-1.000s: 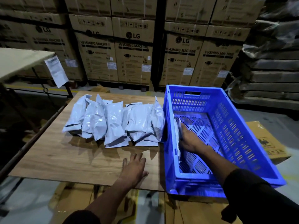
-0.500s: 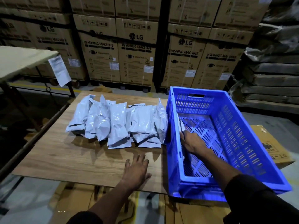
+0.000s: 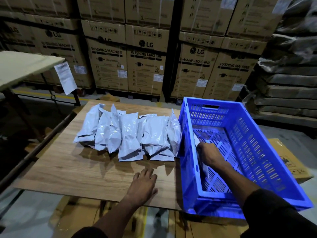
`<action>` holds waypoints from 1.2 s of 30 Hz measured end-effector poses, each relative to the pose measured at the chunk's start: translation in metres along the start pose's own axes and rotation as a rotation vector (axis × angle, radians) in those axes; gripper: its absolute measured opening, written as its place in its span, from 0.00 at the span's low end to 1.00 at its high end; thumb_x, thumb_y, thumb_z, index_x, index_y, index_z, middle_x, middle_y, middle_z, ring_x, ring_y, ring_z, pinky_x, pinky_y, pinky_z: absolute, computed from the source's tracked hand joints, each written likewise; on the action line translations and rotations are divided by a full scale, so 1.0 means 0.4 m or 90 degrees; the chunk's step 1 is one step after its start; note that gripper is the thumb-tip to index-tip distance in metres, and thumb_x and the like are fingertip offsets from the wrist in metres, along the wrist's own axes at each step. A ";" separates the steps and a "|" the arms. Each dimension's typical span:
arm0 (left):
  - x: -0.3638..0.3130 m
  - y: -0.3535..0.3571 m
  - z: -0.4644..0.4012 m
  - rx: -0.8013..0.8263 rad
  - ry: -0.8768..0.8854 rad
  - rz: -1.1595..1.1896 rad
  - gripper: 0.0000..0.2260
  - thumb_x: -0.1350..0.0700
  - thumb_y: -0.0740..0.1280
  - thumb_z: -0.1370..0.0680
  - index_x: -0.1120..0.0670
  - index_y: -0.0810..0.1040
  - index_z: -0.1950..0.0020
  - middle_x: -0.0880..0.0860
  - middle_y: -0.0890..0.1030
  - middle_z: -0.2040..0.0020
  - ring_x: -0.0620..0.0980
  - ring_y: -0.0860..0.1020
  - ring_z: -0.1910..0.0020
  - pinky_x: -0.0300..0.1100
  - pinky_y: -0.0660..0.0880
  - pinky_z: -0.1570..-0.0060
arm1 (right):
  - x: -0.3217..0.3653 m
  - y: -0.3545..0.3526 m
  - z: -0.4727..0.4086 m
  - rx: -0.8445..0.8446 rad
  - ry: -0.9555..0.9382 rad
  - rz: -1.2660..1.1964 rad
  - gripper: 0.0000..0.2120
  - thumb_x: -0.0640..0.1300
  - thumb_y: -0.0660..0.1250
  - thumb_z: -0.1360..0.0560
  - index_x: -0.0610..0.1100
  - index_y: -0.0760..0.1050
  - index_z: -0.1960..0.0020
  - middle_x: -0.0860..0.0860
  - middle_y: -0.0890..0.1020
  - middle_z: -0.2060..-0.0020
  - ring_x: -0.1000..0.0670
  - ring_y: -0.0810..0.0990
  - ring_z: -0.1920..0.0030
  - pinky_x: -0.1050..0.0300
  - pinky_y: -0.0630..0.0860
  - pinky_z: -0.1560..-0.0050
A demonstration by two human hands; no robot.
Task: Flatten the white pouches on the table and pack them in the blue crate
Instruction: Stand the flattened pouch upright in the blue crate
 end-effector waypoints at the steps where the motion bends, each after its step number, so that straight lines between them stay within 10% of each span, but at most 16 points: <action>1: 0.007 -0.002 0.002 0.002 -0.002 0.000 0.23 0.44 0.62 0.18 0.54 0.66 0.26 0.56 0.60 0.21 0.58 0.59 0.22 0.56 0.62 0.29 | 0.001 -0.013 0.006 -0.026 0.010 0.001 0.04 0.39 0.60 0.27 0.42 0.71 0.60 0.36 0.82 0.55 0.33 0.80 0.52 0.50 0.70 0.62; 10: 0.112 0.033 0.047 0.015 -0.056 -0.030 0.23 0.40 0.74 0.31 0.50 0.80 0.41 0.55 0.80 0.36 0.58 0.79 0.40 0.60 0.78 0.53 | 0.207 -0.189 0.030 -0.394 -0.189 -0.019 0.06 0.36 0.68 0.26 0.40 0.79 0.50 0.41 0.82 0.57 0.37 0.79 0.56 0.46 0.77 0.63; 23: 0.288 0.030 0.141 0.014 -0.107 -0.016 0.24 0.39 0.74 0.30 0.49 0.78 0.38 0.55 0.80 0.37 0.59 0.79 0.40 0.60 0.76 0.52 | 0.570 0.072 0.036 -0.080 -0.293 -0.028 0.14 0.47 0.59 0.20 0.42 0.71 0.37 0.41 0.78 0.41 0.36 0.76 0.43 0.44 0.72 0.46; 29: 0.368 0.065 0.174 0.044 -0.103 0.014 0.24 0.39 0.62 0.29 0.49 0.75 0.38 0.55 0.81 0.38 0.58 0.80 0.44 0.63 0.79 0.57 | 0.676 0.151 0.033 -0.041 -0.196 -0.094 0.24 0.43 0.62 0.19 0.44 0.61 0.25 0.40 0.60 0.24 0.36 0.72 0.34 0.45 0.72 0.40; 36: 0.375 0.078 0.188 0.088 -0.084 0.001 0.25 0.41 0.55 0.28 0.50 0.81 0.40 0.56 0.81 0.37 0.60 0.83 0.43 0.65 0.80 0.55 | 0.693 0.187 0.023 -0.096 -0.243 -0.138 0.10 0.27 0.62 0.32 0.39 0.67 0.57 0.39 0.74 0.36 0.35 0.77 0.44 0.52 0.71 0.56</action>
Point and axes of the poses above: each hand's wrist, its own z-axis away from the middle knuckle, its own y-axis out of the palm, x = y × z, the point moved 4 cm from there along -z, towards the middle knuckle
